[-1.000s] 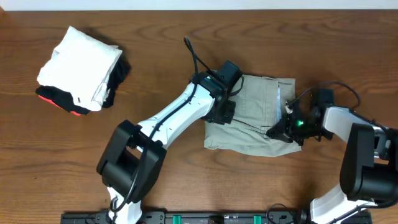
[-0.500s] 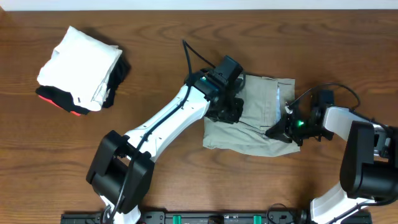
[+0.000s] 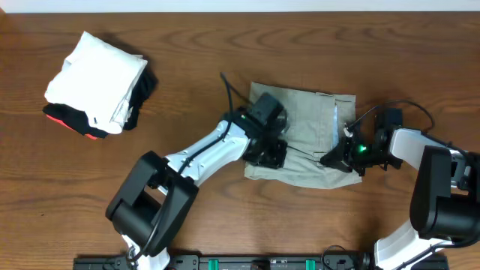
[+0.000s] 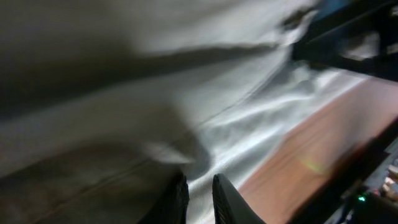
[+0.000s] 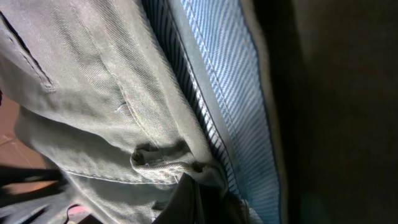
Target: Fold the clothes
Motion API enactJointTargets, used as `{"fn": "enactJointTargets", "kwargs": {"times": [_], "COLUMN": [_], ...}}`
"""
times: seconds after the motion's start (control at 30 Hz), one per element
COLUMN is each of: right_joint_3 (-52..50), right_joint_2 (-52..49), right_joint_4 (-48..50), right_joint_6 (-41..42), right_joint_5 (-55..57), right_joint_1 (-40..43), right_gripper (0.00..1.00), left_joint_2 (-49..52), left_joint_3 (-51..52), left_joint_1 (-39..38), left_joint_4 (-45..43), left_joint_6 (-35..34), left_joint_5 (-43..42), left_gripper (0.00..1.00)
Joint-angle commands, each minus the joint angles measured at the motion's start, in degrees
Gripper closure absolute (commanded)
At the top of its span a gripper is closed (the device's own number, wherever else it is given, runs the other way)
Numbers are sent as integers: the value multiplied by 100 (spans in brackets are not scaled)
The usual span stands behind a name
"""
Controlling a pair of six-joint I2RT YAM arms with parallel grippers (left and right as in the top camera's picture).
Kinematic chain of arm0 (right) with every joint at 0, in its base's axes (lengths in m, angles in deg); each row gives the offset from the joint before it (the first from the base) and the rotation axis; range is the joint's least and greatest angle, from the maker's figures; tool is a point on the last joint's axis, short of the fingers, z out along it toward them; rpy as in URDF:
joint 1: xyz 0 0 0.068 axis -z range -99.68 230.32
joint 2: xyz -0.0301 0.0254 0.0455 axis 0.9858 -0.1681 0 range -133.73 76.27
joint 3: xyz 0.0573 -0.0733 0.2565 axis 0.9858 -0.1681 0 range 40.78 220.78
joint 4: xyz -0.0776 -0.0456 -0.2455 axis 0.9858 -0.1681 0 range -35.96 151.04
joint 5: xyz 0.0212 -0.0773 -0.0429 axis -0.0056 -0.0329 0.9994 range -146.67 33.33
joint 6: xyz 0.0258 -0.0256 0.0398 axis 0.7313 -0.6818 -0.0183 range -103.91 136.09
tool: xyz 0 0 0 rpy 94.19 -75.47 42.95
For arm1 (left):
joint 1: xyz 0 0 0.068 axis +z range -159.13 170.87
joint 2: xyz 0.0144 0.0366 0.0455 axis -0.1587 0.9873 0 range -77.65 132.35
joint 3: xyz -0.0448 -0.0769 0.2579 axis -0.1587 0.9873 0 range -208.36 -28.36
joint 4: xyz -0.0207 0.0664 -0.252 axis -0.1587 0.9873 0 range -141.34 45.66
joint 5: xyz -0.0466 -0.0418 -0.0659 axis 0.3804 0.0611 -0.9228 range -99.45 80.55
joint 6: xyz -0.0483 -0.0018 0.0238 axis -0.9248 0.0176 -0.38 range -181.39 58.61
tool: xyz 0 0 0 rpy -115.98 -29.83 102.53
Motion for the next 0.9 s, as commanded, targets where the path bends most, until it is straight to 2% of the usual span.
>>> {"fn": "enactJointTargets", "kwargs": {"times": [0.0,0.17,0.4,0.57,0.7,0.87], "right_joint_3": [-402,-402,-400,-367,55,1062], "right_joint_2": [-527,-527,-527,-525,-516,-481], "right_joint_4": [-7,-4,-24,-125,-623,-1869], "right_joint_6": [81,83,83,90,-9,-1034], "right_joint_5": [1781,1781,1781,1742,1338,35], "right_joint_1": [-98,-98,-98,-98,-98,-98], "right_gripper": [98,98,99,99,99,99], "left_joint_2": [153,232,184,-170,-815,-1600], "left_joint_3": [407,957,994,708,590,586], "left_joint_1": [-7,0,-7,-9,-7,-7], "left_joint_4": [-61,-103,-275,-74,-63,-234], "left_joint_6": [-426,-645,-640,-640,-640,-643], "left_joint_5": [190,1187,1200,1021,1104,1799], "left_gripper": [83,83,87,89,89,89]}}
